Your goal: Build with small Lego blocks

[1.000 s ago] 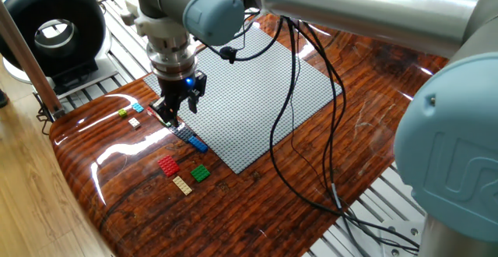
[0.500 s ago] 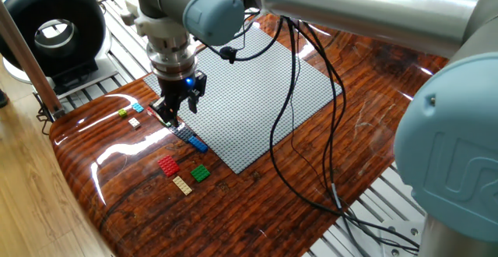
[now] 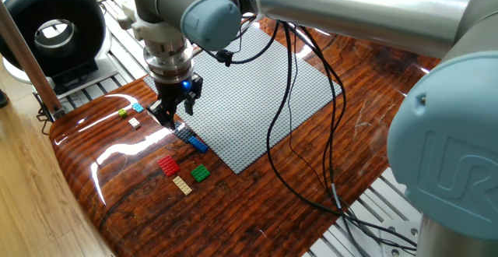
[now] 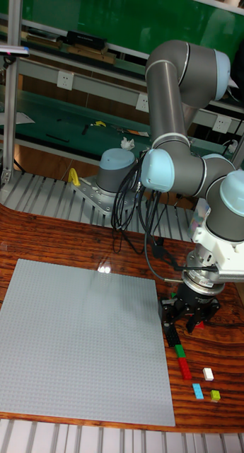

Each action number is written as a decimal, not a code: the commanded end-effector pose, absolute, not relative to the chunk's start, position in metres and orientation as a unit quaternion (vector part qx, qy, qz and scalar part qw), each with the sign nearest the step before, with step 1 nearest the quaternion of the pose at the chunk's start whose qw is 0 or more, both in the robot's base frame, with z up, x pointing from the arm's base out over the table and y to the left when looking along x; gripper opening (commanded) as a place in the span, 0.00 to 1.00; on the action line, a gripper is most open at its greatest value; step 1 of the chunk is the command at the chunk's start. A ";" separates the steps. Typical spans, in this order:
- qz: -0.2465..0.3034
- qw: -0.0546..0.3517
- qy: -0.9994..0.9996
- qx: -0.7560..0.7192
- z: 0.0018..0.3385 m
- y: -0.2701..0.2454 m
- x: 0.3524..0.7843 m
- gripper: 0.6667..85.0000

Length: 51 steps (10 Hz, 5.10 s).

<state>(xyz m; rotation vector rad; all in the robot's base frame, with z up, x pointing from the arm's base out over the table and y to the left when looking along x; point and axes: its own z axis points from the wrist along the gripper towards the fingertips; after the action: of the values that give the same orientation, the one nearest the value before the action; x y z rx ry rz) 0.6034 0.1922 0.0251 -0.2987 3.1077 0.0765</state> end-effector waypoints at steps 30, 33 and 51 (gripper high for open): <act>0.005 0.020 0.991 -0.130 0.005 0.183 0.603 0.66; 0.004 0.021 0.991 -0.129 -0.001 0.187 0.608 0.66; -0.002 0.022 0.995 -0.097 -0.001 0.192 0.599 0.58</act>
<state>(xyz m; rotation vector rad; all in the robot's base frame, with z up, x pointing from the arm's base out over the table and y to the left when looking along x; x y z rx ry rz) 0.5973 0.1906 -0.0012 -0.3162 3.0844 -0.0178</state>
